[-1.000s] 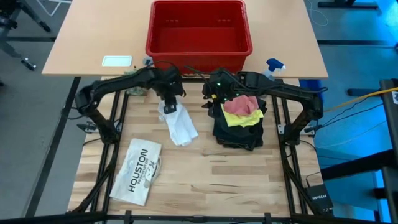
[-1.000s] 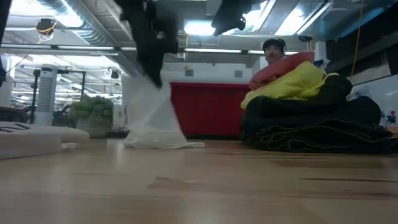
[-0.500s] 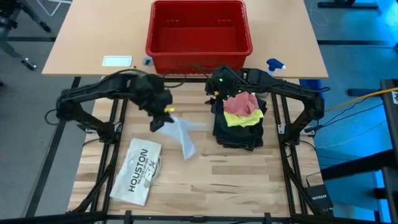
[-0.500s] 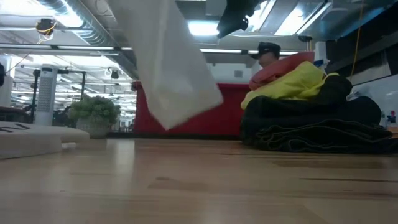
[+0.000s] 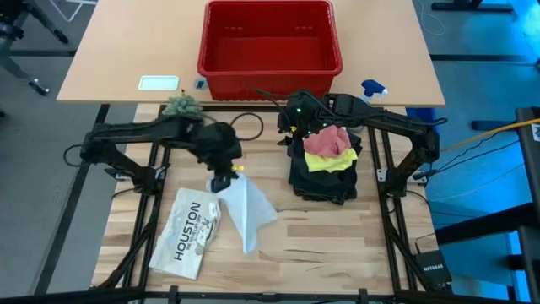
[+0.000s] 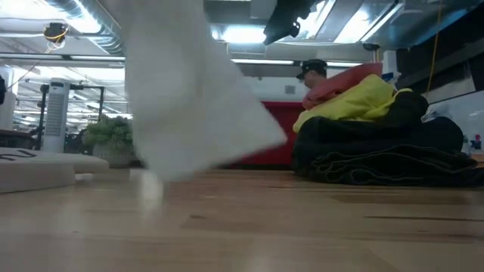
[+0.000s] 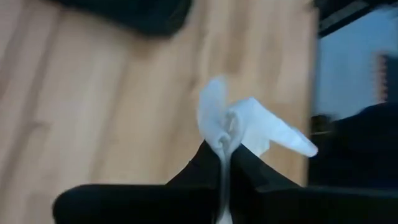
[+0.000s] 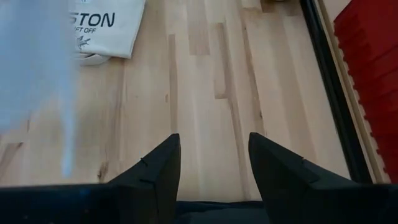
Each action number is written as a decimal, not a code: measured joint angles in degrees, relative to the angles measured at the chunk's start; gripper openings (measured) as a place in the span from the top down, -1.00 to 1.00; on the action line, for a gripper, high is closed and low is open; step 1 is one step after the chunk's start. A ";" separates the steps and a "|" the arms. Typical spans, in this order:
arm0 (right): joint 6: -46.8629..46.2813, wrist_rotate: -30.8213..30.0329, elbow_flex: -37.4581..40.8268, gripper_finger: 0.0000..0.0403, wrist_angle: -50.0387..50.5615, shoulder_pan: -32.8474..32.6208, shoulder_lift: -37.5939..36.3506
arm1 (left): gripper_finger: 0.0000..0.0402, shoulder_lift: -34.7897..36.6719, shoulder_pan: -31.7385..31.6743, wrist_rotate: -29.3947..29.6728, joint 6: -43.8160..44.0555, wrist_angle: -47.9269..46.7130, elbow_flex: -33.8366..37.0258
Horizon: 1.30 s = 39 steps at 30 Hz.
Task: Fold laundry
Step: Fold the white panty
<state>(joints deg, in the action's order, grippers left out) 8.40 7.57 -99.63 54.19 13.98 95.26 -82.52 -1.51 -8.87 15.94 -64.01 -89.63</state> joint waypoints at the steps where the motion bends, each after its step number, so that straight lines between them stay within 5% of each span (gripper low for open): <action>1: -0.15 0.00 0.00 0.10 0.02 0.00 0.00 | 1.00 -0.56 -1.72 0.03 -1.92 -0.07 1.92; 10: -2.45 -0.52 0.00 0.10 -0.11 0.00 0.02 | 1.00 -10.95 -18.78 2.49 -20.21 12.76 19.26; 17: -6.26 -2.11 0.00 0.10 -0.33 -0.02 0.04 | 1.00 -18.88 -29.47 9.67 -32.61 15.32 18.24; 23: -8.19 -2.62 0.00 0.10 -0.72 -0.09 0.07 | 1.00 -18.95 -35.93 10.79 -34.03 14.63 17.08; 39: -8.13 -2.61 -0.02 0.10 -2.41 -0.09 0.09 | 1.00 -15.93 -24.28 4.92 -19.99 10.74 16.35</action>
<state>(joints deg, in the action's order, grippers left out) 0.27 4.97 -99.66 51.79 13.89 95.35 -98.45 -25.78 -3.95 -4.05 -53.28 -73.28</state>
